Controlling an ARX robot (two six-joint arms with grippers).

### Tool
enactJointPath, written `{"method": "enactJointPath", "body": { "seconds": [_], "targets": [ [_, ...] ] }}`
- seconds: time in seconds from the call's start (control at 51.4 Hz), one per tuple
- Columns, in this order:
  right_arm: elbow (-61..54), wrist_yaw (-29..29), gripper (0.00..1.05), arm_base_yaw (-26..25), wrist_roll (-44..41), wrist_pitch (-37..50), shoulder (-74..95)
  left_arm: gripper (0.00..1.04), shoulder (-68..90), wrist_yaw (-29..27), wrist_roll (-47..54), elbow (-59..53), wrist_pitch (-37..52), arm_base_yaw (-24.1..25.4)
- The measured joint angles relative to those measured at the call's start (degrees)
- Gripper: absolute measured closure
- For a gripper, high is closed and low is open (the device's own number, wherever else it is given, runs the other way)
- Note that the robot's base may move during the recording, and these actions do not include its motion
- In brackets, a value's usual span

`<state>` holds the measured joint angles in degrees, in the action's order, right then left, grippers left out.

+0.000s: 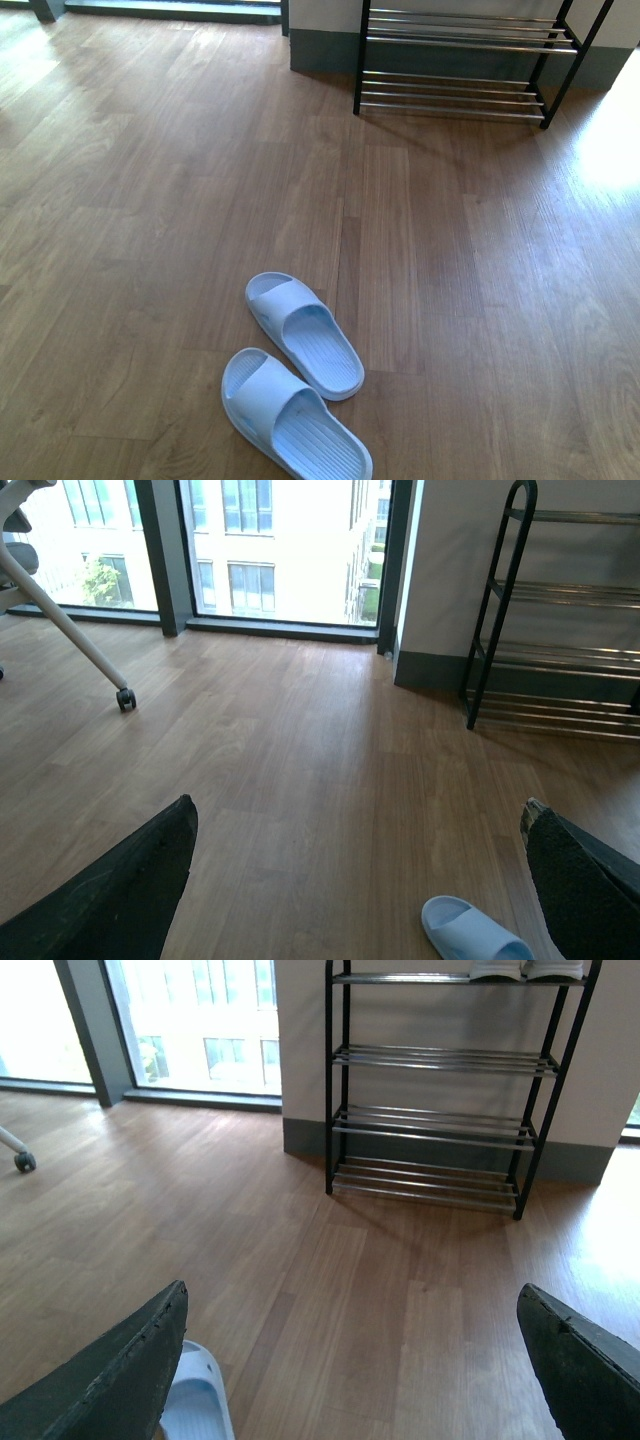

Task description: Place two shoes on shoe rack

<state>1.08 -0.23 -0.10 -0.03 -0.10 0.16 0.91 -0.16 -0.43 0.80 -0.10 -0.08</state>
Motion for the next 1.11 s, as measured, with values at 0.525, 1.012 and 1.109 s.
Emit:
{"method": "enactJointPath", "body": {
  "seconds": [0.525, 1.012, 1.109],
  "targets": [
    [0.0, 0.3, 0.09, 0.0, 0.0, 0.0, 0.0, 0.09, 0.0, 0.2, 0.0, 0.0, 0.0, 0.0],
    [0.0, 0.0, 0.09, 0.0, 0.0, 0.0, 0.0, 0.09, 0.0, 0.0, 0.0, 0.0, 0.0, 0.0],
    [0.0, 0.0, 0.09, 0.0, 0.0, 0.0, 0.0, 0.09, 0.0, 0.0, 0.0, 0.0, 0.0, 0.0]
  ]
}}
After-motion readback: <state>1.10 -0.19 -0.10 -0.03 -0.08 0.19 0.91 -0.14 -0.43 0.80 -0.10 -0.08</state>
